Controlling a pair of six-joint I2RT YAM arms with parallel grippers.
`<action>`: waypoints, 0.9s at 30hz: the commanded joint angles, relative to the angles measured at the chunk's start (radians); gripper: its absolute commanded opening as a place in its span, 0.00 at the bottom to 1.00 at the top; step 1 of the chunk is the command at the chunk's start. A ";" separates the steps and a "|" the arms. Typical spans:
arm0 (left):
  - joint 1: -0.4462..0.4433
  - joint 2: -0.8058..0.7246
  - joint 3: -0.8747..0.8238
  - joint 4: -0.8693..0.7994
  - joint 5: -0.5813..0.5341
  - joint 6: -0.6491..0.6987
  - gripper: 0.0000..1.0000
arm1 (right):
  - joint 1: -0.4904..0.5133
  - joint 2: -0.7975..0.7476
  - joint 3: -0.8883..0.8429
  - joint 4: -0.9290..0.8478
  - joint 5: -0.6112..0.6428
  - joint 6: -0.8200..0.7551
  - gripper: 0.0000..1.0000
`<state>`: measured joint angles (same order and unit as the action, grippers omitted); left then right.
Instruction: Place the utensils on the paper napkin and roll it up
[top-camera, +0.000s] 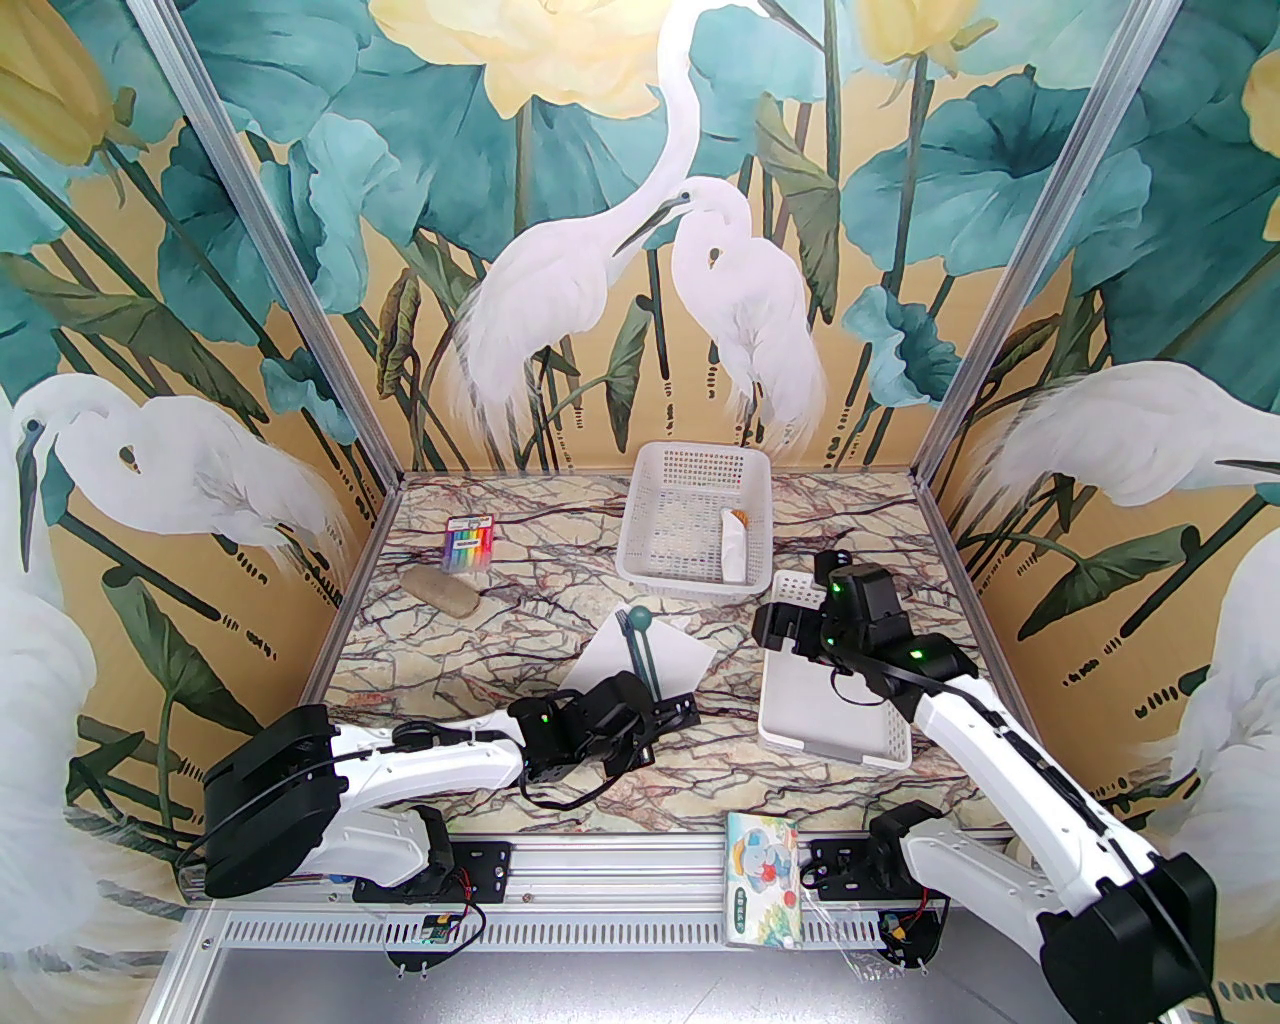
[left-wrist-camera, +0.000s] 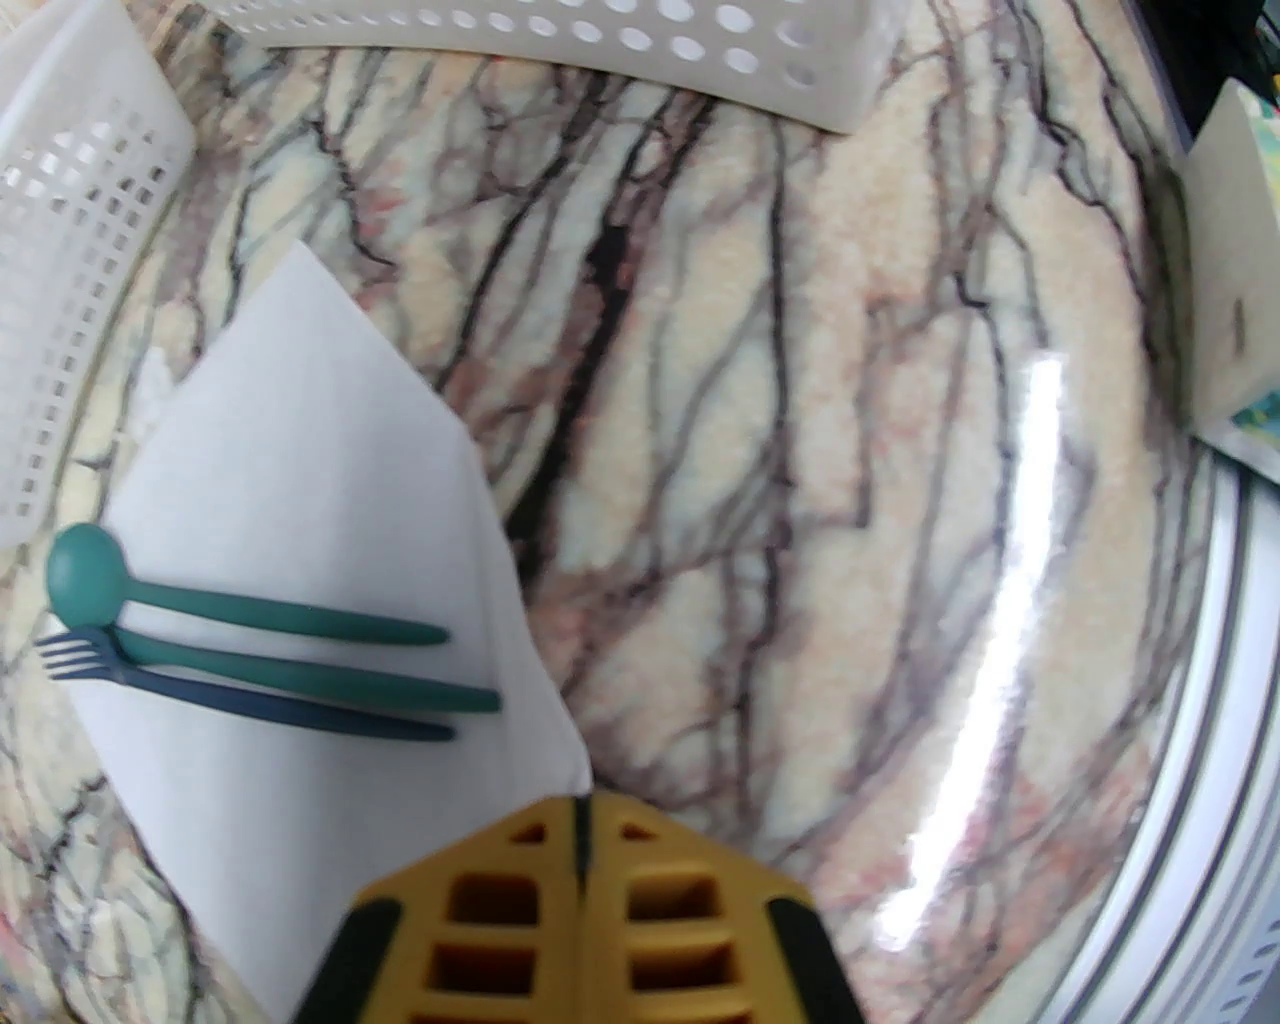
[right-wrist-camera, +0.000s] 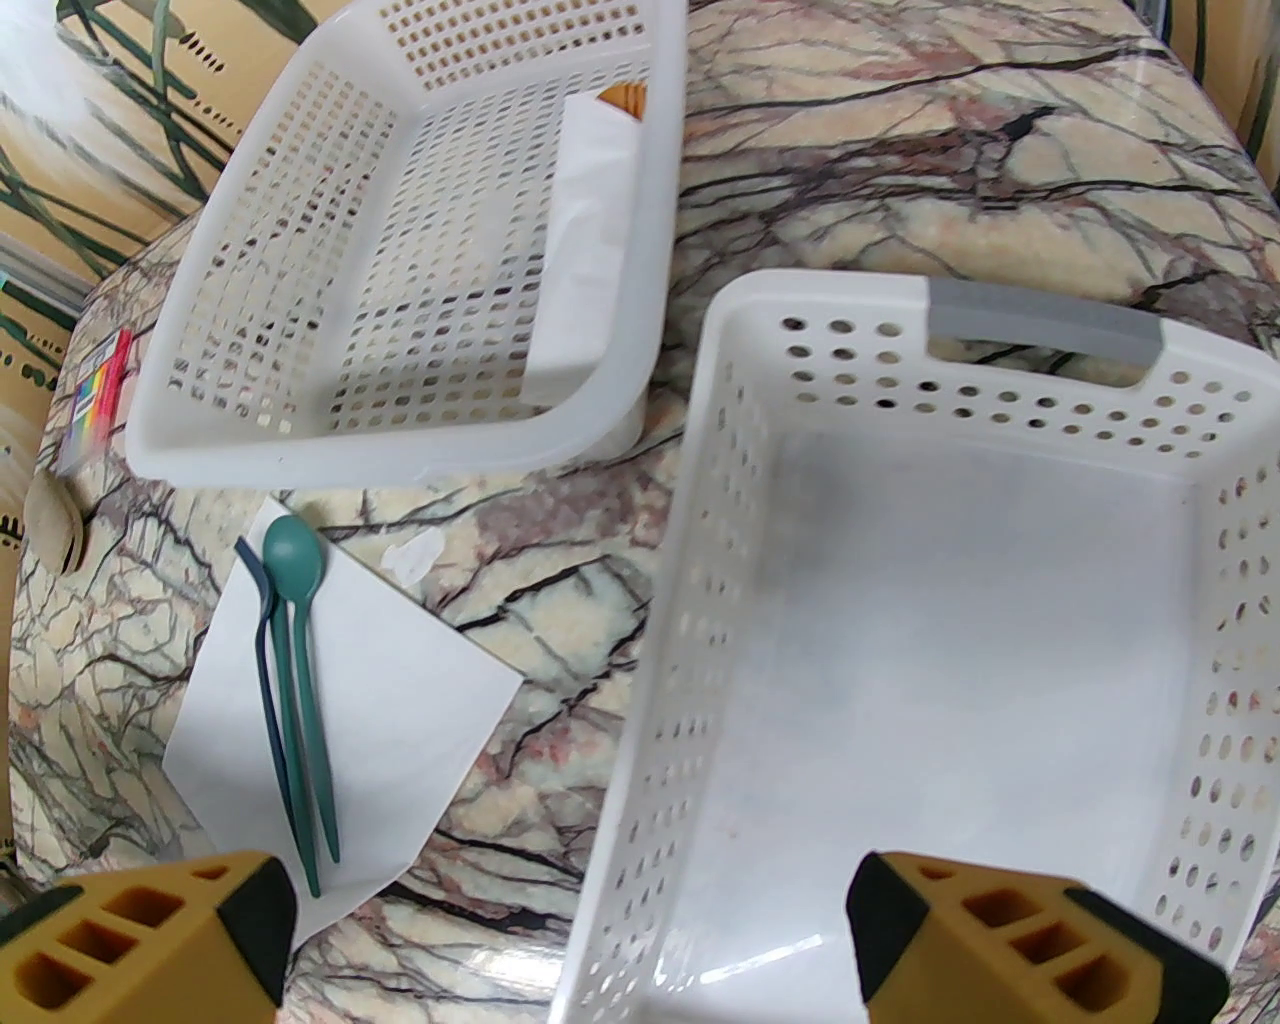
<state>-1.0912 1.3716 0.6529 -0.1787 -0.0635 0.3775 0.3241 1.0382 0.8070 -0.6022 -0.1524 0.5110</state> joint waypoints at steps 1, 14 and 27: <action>0.004 0.017 0.037 -0.032 0.105 -0.117 0.00 | -0.003 0.009 0.030 -0.016 -0.058 -0.032 1.00; 0.004 -0.011 -0.014 0.053 0.117 -0.245 0.00 | -0.004 0.056 0.035 -0.031 -0.182 -0.083 0.88; 0.052 0.003 -0.046 0.104 0.123 -0.340 0.00 | -0.002 0.120 0.034 -0.014 -0.265 -0.066 0.76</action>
<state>-1.0527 1.3552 0.6212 -0.1093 0.0452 0.0811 0.3241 1.1534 0.8211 -0.6174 -0.3882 0.4435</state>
